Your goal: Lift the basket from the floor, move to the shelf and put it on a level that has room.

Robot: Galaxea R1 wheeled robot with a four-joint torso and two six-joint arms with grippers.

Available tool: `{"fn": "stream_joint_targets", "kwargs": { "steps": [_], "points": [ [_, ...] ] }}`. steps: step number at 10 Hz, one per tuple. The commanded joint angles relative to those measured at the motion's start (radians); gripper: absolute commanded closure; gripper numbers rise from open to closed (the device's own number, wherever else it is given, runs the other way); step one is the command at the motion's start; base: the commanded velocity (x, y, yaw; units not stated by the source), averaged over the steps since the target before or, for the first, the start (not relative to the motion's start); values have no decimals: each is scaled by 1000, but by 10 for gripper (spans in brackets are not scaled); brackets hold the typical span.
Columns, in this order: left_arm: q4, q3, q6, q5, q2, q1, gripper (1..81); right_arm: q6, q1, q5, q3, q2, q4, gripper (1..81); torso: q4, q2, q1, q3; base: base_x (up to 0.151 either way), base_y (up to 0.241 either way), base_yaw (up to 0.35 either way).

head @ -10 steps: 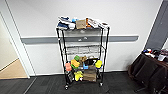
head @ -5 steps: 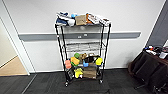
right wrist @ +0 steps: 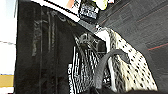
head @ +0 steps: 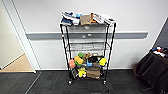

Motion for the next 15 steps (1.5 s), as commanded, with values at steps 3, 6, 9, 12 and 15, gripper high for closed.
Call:
{"fn": "stream_joint_targets", "kwargs": {
  "steps": [3, 6, 9, 12, 15],
  "points": [
    [8, 49, 9, 21, 1, -133, 811, 8, 148, -10, 65, -18, 18, 811, -3, 0, 0, 107, 0, 0, 0],
    [13, 54, 14, 21, -2, -133, 811, 5, 151, -10, 65, -18, 18, 811, -3, 0, -1, 82, 0, 0, 0],
    [13, 61, 16, 20, -11, -136, 811, 3, 154, -12, 73, -26, 18, 811, -3, 0, -2, 95, 0, 0, 0],
    [14, 87, 17, 18, -22, -142, 811, 1, 159, -10, 107, -45, 18, 811, -3, 0, -2, 95, 0, 0, 0],
    [13, 104, 19, 18, -26, -142, 811, 3, 159, 2, 150, -76, 18, 811, -3, 0, -3, 95, 48, 0, 0]
  ]
}}
